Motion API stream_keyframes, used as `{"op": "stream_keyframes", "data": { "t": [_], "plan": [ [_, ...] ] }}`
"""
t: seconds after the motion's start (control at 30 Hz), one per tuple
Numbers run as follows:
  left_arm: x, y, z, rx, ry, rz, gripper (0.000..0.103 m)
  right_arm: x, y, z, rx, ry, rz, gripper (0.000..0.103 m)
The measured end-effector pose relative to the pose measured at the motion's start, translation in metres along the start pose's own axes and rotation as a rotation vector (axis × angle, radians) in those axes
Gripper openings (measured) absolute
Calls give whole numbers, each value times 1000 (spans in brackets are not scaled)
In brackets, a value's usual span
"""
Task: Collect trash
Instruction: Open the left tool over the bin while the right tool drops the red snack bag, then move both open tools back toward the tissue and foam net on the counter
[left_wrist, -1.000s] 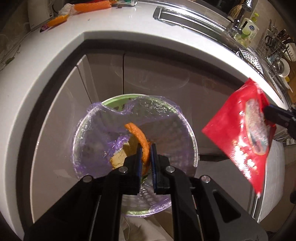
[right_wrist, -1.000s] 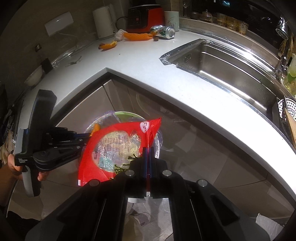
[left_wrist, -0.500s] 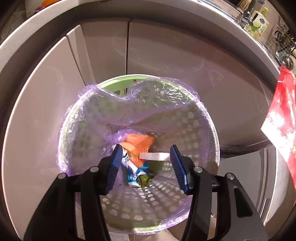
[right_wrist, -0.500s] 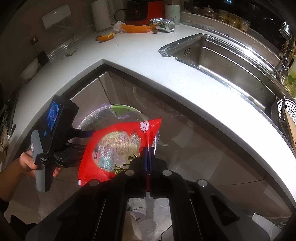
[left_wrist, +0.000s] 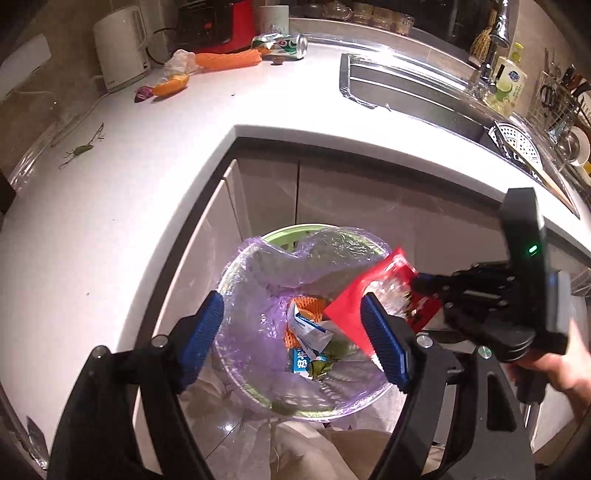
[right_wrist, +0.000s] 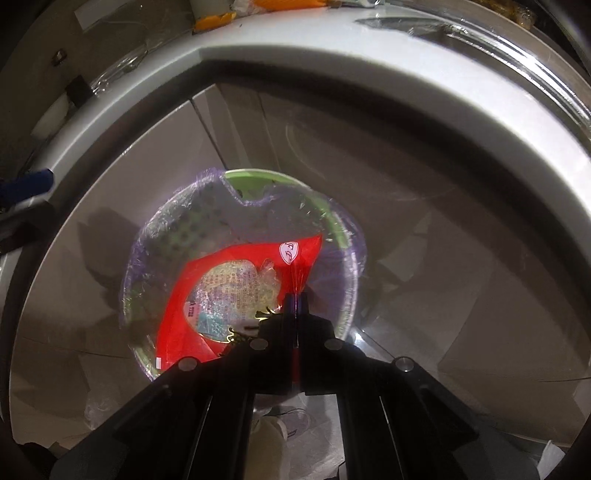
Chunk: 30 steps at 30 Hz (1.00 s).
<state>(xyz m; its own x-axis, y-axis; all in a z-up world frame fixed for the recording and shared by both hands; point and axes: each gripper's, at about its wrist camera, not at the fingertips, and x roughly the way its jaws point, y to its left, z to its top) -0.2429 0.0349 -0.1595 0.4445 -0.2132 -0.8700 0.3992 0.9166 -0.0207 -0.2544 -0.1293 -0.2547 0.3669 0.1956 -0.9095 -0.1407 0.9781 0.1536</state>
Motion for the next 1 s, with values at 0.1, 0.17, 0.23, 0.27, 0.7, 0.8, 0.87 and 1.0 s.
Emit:
{"op": "stream_keyframes", "data": {
  "t": [0.1,0.17,0.23,0.27,0.7,0.8,0.87,1.0],
  "plan": [
    [-10,8,7,-24,-4,26,73,30,8,-4,4,36,23,4],
    [-13,11,11,-26,-12,45,76,45,11,-5,16,69,47,15],
    [-18,14,17,-32,-23,60,79,55,15,-5,20,109,68,41],
    [-19,15,18,-32,-29,64,79,56,17,-4,13,114,60,58],
    [-11,29,70,-48,-69,52,85,-42,33,57,-50,-72,29,99],
    [-7,38,90,-54,-85,53,88,-69,32,79,-36,-132,9,101],
    [-5,46,102,-51,-101,53,90,-83,28,94,-14,-159,-1,101],
    [4,68,131,-73,-118,30,92,-97,25,118,45,-187,-13,101]
  ]
}}
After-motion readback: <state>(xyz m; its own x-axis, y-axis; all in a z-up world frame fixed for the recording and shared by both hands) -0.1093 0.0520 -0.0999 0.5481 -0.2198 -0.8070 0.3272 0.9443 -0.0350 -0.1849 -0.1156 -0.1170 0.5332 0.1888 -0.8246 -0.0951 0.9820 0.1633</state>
